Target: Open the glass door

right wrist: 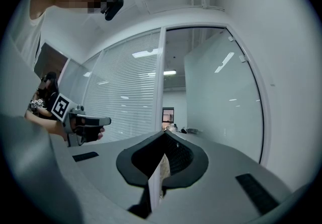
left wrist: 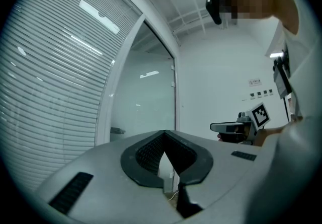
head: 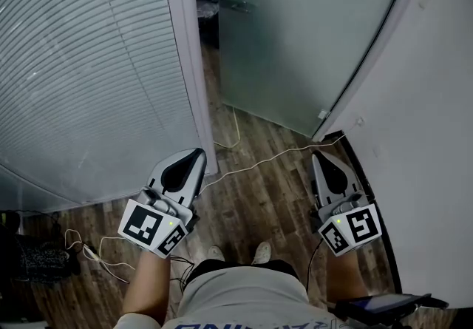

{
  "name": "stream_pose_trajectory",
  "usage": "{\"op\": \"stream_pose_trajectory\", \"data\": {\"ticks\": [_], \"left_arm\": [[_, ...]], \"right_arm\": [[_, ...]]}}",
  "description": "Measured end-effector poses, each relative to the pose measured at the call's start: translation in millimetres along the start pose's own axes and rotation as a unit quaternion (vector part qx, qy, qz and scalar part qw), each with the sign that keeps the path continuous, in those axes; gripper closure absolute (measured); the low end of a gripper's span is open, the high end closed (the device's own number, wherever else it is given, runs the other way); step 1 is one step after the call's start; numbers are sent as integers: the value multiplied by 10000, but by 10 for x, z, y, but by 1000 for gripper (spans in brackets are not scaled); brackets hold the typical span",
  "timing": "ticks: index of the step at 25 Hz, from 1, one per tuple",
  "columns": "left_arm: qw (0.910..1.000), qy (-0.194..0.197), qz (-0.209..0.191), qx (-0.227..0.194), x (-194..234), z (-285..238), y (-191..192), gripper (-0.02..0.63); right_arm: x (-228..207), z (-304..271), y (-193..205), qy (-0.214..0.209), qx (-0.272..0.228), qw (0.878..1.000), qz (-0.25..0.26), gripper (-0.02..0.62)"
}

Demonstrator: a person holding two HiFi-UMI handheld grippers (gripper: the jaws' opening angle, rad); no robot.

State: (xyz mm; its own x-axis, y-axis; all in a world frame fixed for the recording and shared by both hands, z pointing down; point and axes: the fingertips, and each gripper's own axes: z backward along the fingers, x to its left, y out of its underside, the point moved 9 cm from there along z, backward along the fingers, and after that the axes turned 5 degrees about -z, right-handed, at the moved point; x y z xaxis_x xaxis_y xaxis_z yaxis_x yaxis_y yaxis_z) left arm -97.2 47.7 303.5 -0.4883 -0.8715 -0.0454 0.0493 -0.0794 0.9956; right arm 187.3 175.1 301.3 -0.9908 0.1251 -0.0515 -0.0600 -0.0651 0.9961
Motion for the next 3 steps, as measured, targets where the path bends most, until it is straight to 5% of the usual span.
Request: {"op": "stream_pose_trajectory", "data": {"ticks": [3], "left_arm": [[10000, 15, 2, 7, 19, -18, 1, 606]], "right_arm": [[1, -26, 12, -10, 44, 10000, 8, 595]]}}
